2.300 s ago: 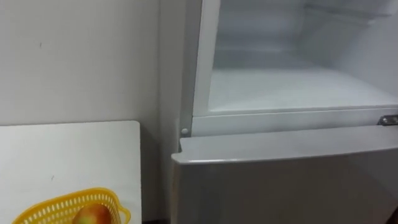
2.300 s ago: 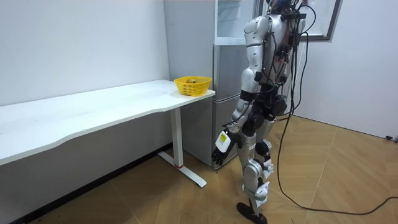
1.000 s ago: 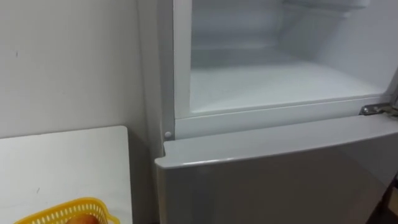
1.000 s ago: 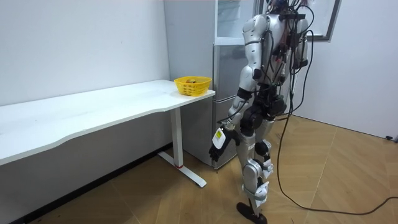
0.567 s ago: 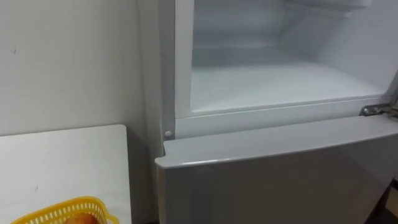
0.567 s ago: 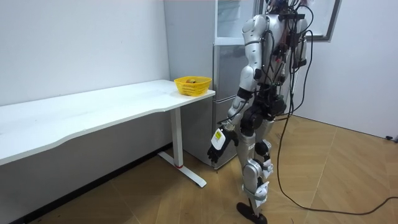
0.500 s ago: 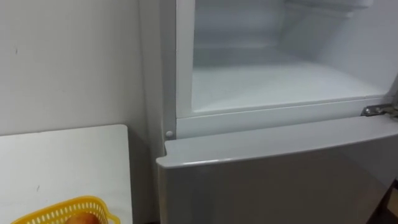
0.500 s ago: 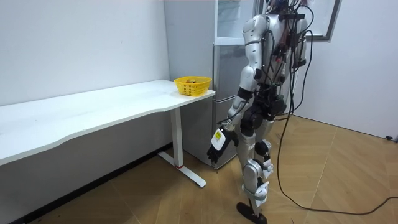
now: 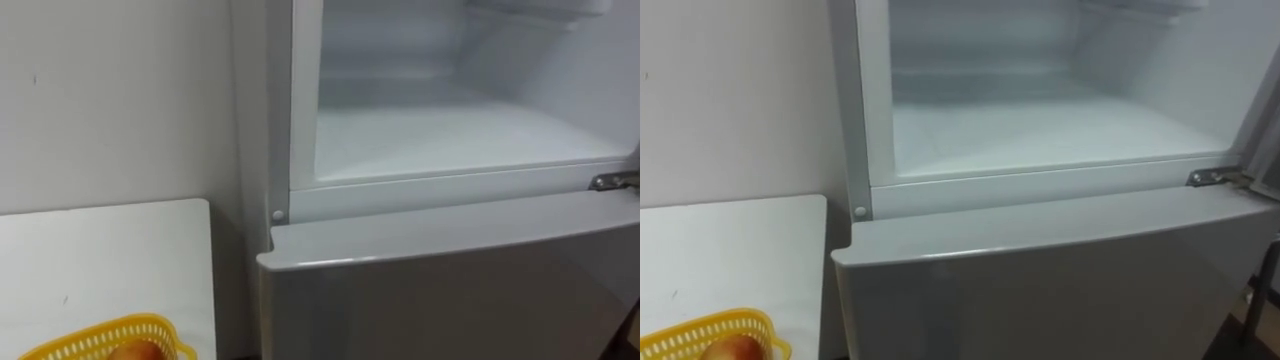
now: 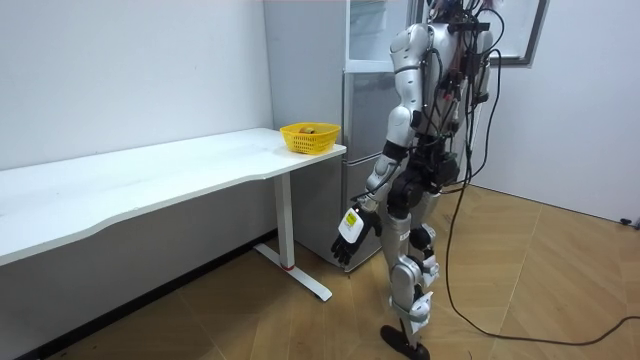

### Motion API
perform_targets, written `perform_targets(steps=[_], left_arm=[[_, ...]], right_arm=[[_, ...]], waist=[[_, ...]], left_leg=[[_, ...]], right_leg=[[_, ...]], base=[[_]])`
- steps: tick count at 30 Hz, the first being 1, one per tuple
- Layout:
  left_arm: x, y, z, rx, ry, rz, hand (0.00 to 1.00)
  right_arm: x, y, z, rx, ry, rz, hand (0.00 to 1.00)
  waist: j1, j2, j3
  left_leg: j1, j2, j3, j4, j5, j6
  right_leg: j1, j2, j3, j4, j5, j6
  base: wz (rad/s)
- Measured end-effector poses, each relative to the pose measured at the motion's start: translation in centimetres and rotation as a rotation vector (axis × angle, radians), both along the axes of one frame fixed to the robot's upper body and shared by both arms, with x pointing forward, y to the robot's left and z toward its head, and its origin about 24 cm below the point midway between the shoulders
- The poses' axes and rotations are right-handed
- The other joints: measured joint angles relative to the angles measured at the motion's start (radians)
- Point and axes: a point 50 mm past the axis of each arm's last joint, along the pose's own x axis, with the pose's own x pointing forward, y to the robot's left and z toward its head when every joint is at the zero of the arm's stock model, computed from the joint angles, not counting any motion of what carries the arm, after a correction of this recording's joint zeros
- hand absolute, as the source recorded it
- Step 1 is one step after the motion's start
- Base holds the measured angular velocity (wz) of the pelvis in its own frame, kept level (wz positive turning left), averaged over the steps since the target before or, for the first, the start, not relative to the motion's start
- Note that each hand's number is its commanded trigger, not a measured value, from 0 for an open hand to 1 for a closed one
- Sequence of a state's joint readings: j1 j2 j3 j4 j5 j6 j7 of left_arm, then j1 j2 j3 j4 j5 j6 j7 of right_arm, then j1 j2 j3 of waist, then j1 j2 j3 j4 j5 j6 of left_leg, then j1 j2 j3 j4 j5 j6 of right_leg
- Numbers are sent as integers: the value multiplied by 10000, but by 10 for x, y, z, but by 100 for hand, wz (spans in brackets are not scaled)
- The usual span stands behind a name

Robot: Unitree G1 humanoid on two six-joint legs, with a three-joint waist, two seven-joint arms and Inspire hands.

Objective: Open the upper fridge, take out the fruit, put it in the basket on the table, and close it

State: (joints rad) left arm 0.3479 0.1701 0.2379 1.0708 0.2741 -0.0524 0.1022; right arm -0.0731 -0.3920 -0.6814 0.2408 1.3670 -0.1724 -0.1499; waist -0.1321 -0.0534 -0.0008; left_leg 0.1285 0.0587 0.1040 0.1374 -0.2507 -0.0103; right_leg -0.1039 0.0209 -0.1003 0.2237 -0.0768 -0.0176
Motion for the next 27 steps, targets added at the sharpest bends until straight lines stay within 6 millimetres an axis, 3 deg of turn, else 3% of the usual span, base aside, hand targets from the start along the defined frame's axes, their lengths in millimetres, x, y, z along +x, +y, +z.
perform_targets(steps=[14, 27], left_arm=[[4, 1, 1, -25, -100, -77, 0], [3, 9, 4, 225, -342, 427, 0]], right_arm=[[4, -10, 3, -280, 1006, -320, 0], [22, 6, 22, -2049, 4903, -1283, 0]], waist=[[-77, -208, 16], [-88, -315, 40]], left_leg=[[-21, -20, 2, 147, 2, 2], [-183, -54, 211, 116, 3, -5]], right_leg=[[-15, -20, 20, 47, -28, 9], [-493, -14, 160, 558, -107, -62]], base=[[0], [-5]])
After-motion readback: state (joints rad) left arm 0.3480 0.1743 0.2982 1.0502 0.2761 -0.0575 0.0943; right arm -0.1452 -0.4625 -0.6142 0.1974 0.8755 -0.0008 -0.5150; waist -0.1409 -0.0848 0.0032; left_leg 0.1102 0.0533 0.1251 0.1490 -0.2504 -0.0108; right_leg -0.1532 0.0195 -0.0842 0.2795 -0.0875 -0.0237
